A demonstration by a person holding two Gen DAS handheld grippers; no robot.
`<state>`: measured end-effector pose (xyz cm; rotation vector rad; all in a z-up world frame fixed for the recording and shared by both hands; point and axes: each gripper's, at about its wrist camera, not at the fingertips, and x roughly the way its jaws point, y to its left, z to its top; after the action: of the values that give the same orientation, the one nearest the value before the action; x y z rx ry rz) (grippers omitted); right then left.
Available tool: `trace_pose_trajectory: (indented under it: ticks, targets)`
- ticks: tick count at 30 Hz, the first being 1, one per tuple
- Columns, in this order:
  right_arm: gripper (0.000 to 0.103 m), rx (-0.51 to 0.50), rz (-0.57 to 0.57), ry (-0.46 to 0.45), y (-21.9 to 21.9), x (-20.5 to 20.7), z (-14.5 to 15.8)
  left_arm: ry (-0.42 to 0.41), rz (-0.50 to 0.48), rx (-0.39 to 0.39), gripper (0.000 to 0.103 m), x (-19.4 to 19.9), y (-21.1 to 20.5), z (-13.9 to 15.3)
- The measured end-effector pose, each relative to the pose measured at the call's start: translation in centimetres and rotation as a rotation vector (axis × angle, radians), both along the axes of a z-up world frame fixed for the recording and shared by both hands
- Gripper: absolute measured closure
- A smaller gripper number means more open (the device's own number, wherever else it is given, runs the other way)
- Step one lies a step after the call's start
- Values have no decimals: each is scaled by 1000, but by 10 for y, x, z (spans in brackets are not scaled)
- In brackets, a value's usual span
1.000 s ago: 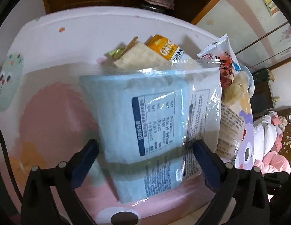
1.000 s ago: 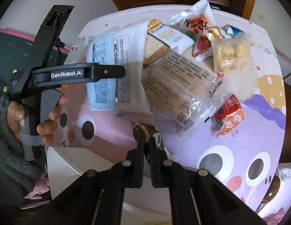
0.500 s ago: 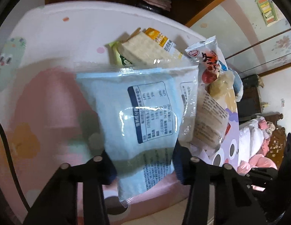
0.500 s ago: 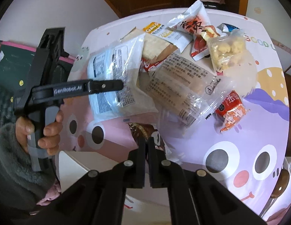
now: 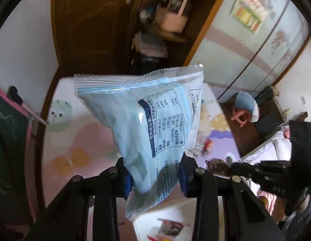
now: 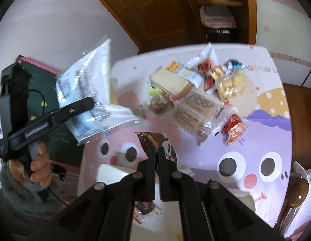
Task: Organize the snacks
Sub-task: 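Lift both held snacks and place them into the white tray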
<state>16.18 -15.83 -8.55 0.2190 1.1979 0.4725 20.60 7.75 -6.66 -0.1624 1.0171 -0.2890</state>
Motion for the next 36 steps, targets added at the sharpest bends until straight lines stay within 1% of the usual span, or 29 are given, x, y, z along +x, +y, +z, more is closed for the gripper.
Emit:
trace_pose_trajectory:
  ticks: [2, 4, 6, 10, 13, 14, 16, 19, 21, 24, 27, 28, 29, 31, 34, 36]
  targets:
    - [101, 18, -7, -32, -1, -16, 15, -37, -10, -1, 69, -23, 2, 22]
    - [101, 32, -12, -58, -5, -33, 31, -66, -14, -3, 69, -49, 0, 38]
    - [101, 41, -15, -86, -10, -51, 45, -103, -12, 14, 69, -75, 1, 50]
    - [101, 50, -24, -130, -23, -94, 70, -212, -19, 141, 69, -131, -15, 61]
    - [101, 41, -25, -135, -30, -117, 71, -316, -27, 277, 69, -170, -41, 56]
    - [101, 33, -25, -127, -32, -125, 68, -339, -32, 317, 69, -181, -50, 52]
    - [101, 23, -25, -107, -36, -137, 63, -379, -41, 374, 69, -206, -62, 44]
    - [101, 11, -28, -69, -41, -154, 51, -448, -61, 463, 69, -232, -82, 29]
    - [101, 1, -32, -48, -43, -163, 43, -515, -78, 561, 69, -250, -98, 19]
    - [101, -2, -39, -12, -46, -173, 30, -607, -105, 675, 69, -273, -118, 3]
    - [101, -20, -36, 20, -45, -180, 16, -671, -174, 778, 69, -289, -141, -14]
    - [101, -30, -31, 31, -44, -182, 11, -686, -199, 807, 69, -294, -147, -20]
    - [101, -38, -29, 42, -44, -184, 6, -693, -220, 820, 69, -299, -152, -24]
    - [101, -50, -26, 63, -42, -186, -2, -686, -243, 822, 69, -304, -160, -30]
    - [101, -68, -16, 87, -40, -188, -14, -644, -246, 822, 69, -305, -163, -37]
    - [101, -75, -12, 105, -39, -188, -21, -598, -242, 821, 69, -299, -162, -41]
